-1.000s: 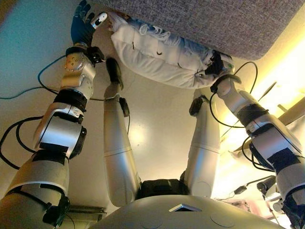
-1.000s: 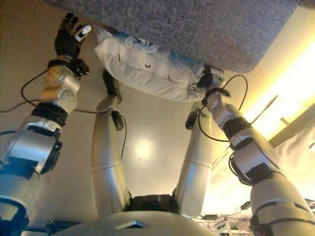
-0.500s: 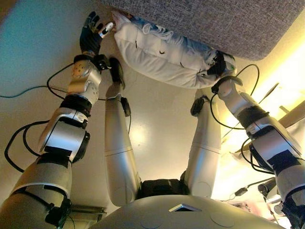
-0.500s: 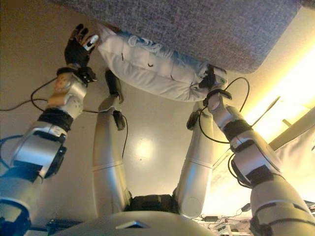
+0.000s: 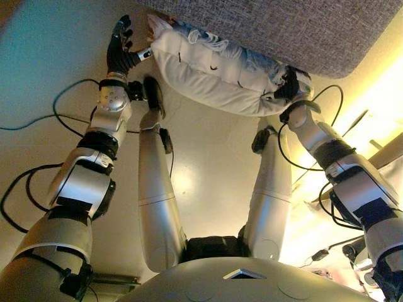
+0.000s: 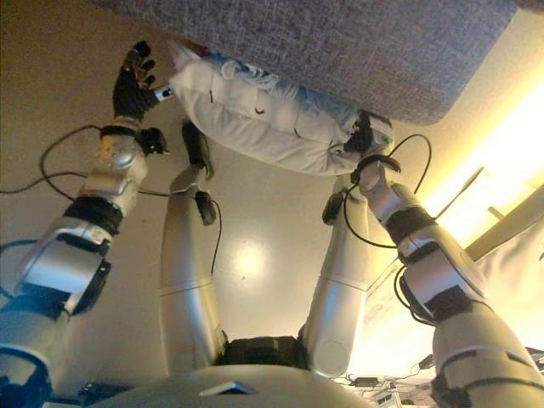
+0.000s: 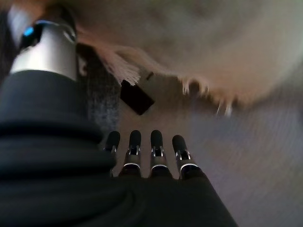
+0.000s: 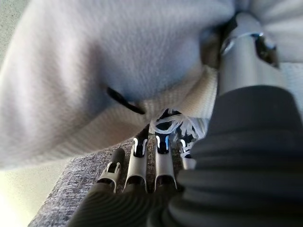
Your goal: Pick up the cushion and take it to the sofa
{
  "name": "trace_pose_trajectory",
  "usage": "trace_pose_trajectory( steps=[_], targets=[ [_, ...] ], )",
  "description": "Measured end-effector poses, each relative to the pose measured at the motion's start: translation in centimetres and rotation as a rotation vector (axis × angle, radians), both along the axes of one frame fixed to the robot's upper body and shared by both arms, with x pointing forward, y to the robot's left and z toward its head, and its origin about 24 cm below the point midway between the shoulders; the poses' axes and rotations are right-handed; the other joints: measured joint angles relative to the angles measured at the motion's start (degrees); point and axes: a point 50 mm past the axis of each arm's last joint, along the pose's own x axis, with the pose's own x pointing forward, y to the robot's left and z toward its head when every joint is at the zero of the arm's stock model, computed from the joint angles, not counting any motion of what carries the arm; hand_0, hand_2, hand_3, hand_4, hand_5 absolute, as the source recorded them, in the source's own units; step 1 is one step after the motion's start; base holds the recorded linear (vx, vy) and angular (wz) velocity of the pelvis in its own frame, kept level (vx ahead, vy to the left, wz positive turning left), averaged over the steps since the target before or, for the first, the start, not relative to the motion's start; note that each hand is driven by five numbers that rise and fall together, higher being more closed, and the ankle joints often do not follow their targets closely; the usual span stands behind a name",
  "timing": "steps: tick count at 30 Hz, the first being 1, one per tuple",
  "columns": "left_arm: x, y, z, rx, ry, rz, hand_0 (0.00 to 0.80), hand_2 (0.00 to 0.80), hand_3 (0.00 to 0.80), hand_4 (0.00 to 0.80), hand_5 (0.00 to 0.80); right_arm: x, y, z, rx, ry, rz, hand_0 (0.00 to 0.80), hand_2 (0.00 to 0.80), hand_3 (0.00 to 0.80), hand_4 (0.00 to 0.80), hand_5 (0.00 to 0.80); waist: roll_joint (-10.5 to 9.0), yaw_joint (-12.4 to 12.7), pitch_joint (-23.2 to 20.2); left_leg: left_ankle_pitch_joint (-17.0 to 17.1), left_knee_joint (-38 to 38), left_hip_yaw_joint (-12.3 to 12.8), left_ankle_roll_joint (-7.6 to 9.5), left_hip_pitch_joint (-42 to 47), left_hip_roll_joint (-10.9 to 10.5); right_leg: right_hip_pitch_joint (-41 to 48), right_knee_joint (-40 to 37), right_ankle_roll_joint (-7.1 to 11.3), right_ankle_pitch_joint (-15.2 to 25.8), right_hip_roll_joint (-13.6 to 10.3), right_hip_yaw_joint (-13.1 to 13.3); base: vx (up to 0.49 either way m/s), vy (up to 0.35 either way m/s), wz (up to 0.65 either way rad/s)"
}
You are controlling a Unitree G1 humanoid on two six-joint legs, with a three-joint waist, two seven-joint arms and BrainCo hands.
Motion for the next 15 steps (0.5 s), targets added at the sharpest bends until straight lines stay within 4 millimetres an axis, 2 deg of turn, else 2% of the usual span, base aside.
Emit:
trace_pose_trajectory(
  steps=[4,6,8,15],
  targets=[
    [-0.3,0.4,0.0,0.329,-0.024,0.04,0.0,0.0,0.0,0.0,0.0,0.0,-0.2,0.0,-0.002,-0.001,-0.002,0.0,0.0,0.0,0.0,0.0,0.11,0.1,0.0,0.0,-0.1,0.2,0.01,0.0,0.0,-0.1,-0.1,0.03,0.0,0.0,0.1,0.021,0.068,-0.01],
    [-0.2,-0.2,0.1,0.528,-0.044,0.028,0.0,0.0,0.0,0.0,0.0,0.0,-0.4,0.2,-0.007,-0.007,0.006,0.0,0.0,0.0,0.0,0.0,0.21,0.1,0.0,0.0,-0.2,0.4,0.03,0.0,0.0,-0.1,-0.6,0.05,0.2,0.0,0.2,0.025,0.084,-0.03],
    [-0.1,-0.6,0.2,0.64,-0.062,0.022,0.0,0.0,0.0,0.0,0.0,0.1,-0.5,0.6,-0.015,-0.017,0.013,0.0,0.0,0.0,0.0,0.0,0.39,-0.1,0.0,0.0,-0.3,0.9,0.16,0.0,0.0,-0.2,-1.3,0.19,0.7,0.0,0.6,0.017,0.07,-0.05],
    [0.6,-1.0,2.4,0.713,-0.144,0.059,0.0,0.0,0.0,0.0,0.0,0.4,-0.6,1.1,-0.023,-0.027,0.022,0.0,0.0,0.0,0.0,0.0,1.08,-0.2,0.0,0.1,-0.6,1.5,0.32,0.0,0.1,-0.5,-2.0,0.29,1.2,0.1,1.0,0.003,0.014,-0.02]
  ],
)
